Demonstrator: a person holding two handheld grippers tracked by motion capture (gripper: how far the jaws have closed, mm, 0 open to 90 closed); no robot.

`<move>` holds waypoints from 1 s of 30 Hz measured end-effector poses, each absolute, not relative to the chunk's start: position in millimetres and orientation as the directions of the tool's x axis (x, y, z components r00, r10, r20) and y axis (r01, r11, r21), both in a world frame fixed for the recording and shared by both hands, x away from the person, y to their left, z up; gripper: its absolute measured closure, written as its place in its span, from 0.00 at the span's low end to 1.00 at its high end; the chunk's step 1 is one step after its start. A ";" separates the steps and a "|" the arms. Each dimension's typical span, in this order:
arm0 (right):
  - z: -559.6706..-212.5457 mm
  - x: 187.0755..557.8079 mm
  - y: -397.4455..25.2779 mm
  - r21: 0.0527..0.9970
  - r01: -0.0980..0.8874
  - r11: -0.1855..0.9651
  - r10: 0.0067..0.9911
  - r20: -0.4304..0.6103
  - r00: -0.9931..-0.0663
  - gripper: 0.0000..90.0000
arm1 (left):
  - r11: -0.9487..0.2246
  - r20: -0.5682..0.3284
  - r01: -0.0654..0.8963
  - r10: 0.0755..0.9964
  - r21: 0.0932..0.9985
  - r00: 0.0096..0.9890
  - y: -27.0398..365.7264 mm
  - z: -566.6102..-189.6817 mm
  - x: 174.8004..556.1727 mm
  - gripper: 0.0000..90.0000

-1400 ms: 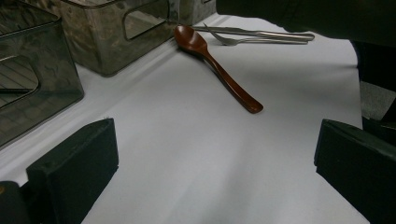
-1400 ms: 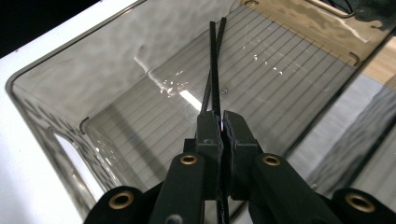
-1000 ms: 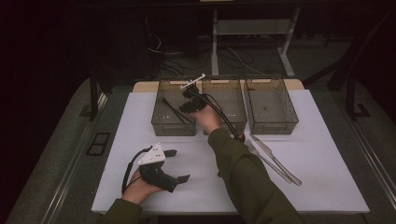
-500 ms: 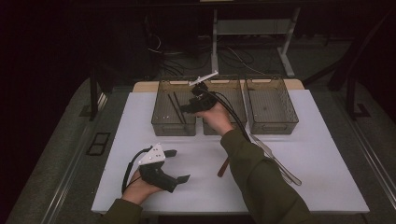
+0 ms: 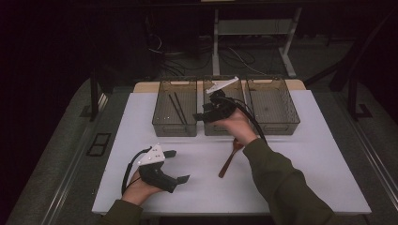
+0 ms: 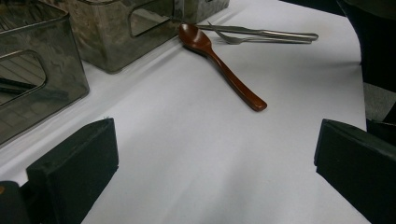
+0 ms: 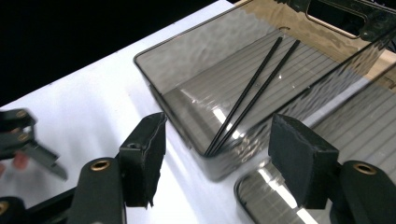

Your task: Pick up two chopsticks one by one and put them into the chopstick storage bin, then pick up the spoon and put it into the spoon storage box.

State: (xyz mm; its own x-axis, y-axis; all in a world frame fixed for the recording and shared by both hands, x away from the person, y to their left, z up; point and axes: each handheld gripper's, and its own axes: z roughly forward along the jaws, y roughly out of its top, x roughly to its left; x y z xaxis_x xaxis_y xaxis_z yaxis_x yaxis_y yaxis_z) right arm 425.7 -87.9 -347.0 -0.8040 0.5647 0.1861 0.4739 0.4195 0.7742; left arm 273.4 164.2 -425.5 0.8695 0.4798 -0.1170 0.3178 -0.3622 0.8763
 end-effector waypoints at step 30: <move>-361.9 345.5 -189.6 0.826 0.410 0.386 0.559 0.144 -0.817 0.36 | -0.364 -0.115 0.325 0.494 0.873 0.862 163.9 -425.2 273.4 0.00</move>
State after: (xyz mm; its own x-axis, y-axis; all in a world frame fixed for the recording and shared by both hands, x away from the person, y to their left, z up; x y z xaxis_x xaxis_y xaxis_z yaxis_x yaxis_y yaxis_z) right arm 345.5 -189.6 -361.9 -0.8168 0.5586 0.1440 0.4099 0.3863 0.8263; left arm 273.4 163.9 -425.2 0.8619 0.4941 -0.1145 0.3246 -0.3639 0.8730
